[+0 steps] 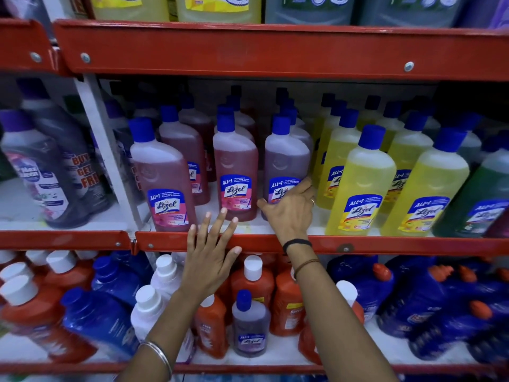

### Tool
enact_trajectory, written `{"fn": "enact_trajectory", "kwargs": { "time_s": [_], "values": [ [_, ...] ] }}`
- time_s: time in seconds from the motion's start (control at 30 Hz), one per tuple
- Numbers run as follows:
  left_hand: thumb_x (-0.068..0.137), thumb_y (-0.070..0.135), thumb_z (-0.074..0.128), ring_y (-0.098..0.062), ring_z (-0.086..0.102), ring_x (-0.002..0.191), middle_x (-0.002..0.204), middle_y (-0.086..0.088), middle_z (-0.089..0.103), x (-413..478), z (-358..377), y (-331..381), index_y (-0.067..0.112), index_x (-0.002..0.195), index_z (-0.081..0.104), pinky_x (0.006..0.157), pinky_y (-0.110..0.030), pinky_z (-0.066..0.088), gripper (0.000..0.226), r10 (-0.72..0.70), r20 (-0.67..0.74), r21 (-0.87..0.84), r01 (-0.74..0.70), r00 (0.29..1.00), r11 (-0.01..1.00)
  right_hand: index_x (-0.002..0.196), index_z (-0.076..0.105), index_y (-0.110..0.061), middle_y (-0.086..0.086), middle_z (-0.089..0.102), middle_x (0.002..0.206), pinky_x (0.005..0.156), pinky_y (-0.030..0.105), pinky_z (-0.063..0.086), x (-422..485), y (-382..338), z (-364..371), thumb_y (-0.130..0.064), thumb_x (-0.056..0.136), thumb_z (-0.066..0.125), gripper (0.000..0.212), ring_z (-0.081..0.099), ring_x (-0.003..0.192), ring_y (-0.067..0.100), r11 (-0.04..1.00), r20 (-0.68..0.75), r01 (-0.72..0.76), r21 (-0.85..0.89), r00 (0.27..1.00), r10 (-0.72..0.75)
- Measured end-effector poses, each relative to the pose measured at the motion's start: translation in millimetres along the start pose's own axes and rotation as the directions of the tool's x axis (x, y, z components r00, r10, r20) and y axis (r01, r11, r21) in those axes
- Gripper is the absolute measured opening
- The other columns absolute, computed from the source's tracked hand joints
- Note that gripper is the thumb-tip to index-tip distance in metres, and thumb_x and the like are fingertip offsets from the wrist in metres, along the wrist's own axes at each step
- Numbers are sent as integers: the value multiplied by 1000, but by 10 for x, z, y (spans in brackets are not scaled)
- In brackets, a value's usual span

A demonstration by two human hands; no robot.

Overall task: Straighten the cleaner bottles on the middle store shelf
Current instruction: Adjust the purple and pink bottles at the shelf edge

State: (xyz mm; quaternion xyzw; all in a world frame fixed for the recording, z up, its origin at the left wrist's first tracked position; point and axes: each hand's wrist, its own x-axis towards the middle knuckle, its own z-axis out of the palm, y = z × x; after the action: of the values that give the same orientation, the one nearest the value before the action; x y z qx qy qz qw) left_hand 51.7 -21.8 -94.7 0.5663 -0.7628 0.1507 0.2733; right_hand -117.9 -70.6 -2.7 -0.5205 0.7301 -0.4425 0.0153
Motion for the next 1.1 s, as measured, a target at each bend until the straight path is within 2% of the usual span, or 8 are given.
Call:
{"fn": "enact_trajectory", "kwargs": {
  "time_s": [0.13,0.3,0.5,0.6,0.7,0.8,0.93,1.1],
  "values": [
    [96,57,14,-13,-9,147,160,15,-11,-3,-27,13,37,148,5,116,-35,-15,57,-17,40,0,17,999,1000,133,24,1,22,46,125,81,40,50,-159,58,-103,-51,57,78,107,52,110,39,999,-57,8,-37,998,-10],
    [95,58,13,-11,-11,146,159,2,15,-43,-77,52,36,149,6,115,-35,-17,58,-69,72,-1,69,995,998,133,27,1,22,49,122,80,41,51,-336,116,-239,-50,57,76,104,55,105,39,999,-99,25,-42,995,-29],
    [95,59,12,-16,-4,148,160,-1,16,-154,-76,24,33,149,4,117,-36,-13,60,-82,55,-13,83,995,996,137,23,1,20,46,127,79,37,50,-446,161,-371,-53,61,73,105,52,110,36,997,-75,42,-67,996,-47],
    [94,58,13,-19,4,148,160,1,14,-220,-81,28,34,149,3,116,-46,-5,61,-125,37,-11,125,992,992,136,24,1,19,48,124,76,38,51,-447,193,-378,-53,59,72,106,56,105,37,996,-70,59,-62,996,-64],
    [95,58,10,-19,9,147,159,2,15,-302,-114,-5,32,149,5,115,-50,0,60,-150,45,23,150,988,988,139,22,1,22,41,130,87,40,49,-525,283,-338,-48,63,76,105,50,114,37,995,-100,77,62,992,-71],
    [96,57,8,-16,3,147,159,2,12,-363,-146,-100,31,149,5,115,-48,-3,60,-130,62,43,128,990,991,138,24,0,21,26,138,108,32,33,-745,317,-284,-34,72,75,90,33,127,35,940,-239,266,216,947,-213],
    [95,60,9,-4,-15,145,158,15,-13,-392,-177,-198,36,149,-3,114,-37,-17,60,-83,76,5,83,994,997,132,32,-2,17,32,135,110,12,20,-925,31,-157,-24,79,66,67,32,127,25,821,-216,461,337,887,-409],
    [96,57,13,-4,-11,145,158,15,-17,-410,-188,-296,33,149,0,115,-36,-17,60,-77,83,35,74,994,997,142,20,2,26,30,143,108,38,30,-772,-516,170,-27,78,69,86,32,131,36,923,-7,351,159,935,-355]
  ]
}}
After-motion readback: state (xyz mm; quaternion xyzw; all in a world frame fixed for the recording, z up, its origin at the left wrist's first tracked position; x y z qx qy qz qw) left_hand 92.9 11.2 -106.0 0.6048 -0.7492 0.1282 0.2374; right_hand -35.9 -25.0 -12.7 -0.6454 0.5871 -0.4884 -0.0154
